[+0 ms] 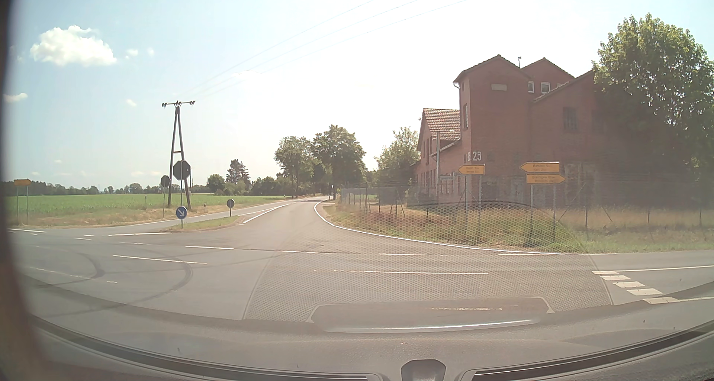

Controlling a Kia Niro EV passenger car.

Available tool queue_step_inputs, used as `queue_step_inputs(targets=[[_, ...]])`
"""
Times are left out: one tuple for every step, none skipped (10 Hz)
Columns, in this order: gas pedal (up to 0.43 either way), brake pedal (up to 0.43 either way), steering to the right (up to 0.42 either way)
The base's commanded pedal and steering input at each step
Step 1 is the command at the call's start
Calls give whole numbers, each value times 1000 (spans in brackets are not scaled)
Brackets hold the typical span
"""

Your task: Follow the waypoints while adhering to traffic rules and regulations

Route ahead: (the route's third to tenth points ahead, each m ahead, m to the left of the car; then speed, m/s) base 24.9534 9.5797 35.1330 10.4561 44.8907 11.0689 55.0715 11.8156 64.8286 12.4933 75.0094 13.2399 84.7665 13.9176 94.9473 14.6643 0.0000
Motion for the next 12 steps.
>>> queue_step_inputs(targets=[[0, 360, -64], [0, 360, -64], [0, 360, -64], [0, 360, -64], [0, 360, -64], [0, 360, -64], [0, 354, -64], [0, 360, -64], [0, 360, -64], [0, 354, -64], [0, 360, -64], [0, 354, -64]])
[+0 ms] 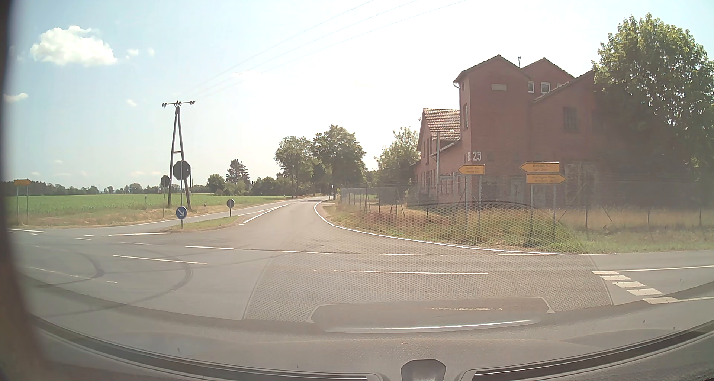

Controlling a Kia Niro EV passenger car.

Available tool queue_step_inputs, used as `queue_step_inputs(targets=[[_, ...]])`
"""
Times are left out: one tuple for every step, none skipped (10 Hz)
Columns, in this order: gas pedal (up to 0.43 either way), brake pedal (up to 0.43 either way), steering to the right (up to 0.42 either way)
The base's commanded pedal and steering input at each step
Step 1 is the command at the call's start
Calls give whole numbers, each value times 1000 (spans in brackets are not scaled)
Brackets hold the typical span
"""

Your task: Follow the waypoints while adhering to traffic rules and regulations

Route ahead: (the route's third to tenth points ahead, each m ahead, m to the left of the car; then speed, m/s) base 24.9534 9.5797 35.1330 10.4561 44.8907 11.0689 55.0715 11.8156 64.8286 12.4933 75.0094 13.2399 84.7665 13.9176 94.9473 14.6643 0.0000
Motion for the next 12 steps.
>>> queue_step_inputs(targets=[[0, 360, -64], [0, 354, -64], [0, 360, -64], [0, 354, -64], [0, 360, -64], [0, 360, -64], [0, 354, -64], [0, 360, -64], [0, 354, -64], [0, 360, -64], [0, 360, -64], [0, 360, -64]])
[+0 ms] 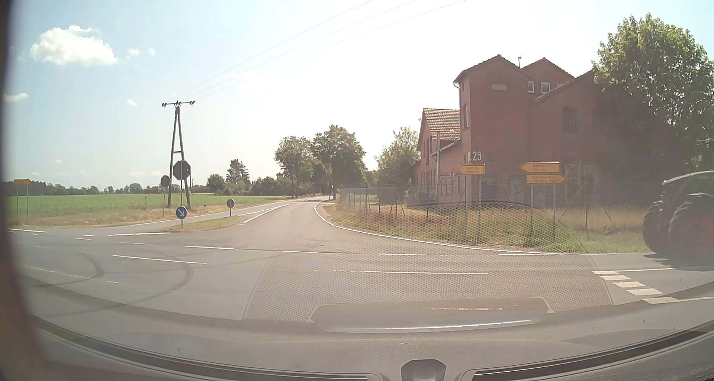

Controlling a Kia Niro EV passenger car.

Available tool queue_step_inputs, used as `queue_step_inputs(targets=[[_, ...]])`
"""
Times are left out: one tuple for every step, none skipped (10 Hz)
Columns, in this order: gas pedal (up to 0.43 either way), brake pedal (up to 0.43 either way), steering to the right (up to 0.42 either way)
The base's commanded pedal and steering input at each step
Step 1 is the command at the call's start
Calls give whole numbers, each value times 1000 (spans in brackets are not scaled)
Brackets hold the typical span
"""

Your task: Follow the waypoints while adhering to traffic rules and regulations

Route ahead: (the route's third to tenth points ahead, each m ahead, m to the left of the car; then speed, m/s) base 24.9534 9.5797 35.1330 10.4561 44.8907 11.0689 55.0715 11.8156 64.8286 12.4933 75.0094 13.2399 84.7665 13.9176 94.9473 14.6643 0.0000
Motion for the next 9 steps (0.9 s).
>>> queue_step_inputs(targets=[[0, 354, -64], [0, 354, -64], [0, 360, -64], [0, 354, -64], [0, 360, -64], [0, 360, -64], [0, 360, -64], [0, 360, -64], [0, 360, -64]])
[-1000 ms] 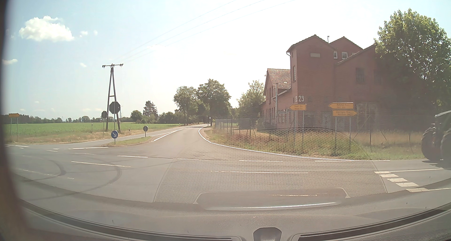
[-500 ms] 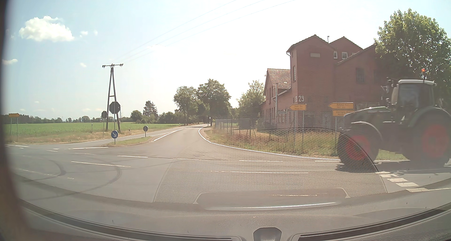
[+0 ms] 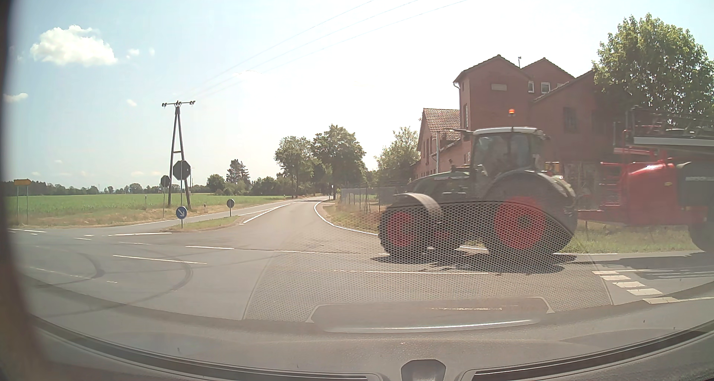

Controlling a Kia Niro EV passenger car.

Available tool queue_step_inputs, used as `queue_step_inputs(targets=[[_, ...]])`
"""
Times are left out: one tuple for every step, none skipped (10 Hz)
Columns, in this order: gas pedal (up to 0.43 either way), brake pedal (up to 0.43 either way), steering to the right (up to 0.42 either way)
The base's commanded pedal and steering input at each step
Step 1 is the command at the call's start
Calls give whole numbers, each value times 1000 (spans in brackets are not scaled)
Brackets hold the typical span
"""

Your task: Follow the waypoints while adhering to traffic rules and regulations

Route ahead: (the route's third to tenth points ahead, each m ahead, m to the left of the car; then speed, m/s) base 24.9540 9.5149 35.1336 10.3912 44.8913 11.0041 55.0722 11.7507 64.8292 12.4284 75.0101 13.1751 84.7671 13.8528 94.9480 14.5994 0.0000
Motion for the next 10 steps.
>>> queue_step_inputs(targets=[[0, 354, -64], [0, 360, -64], [0, 360, -64], [0, 360, -64], [0, 360, -64], [0, 360, -64], [0, 360, -64], [0, 354, -64], [0, 354, -64], [0, 360, -64]])
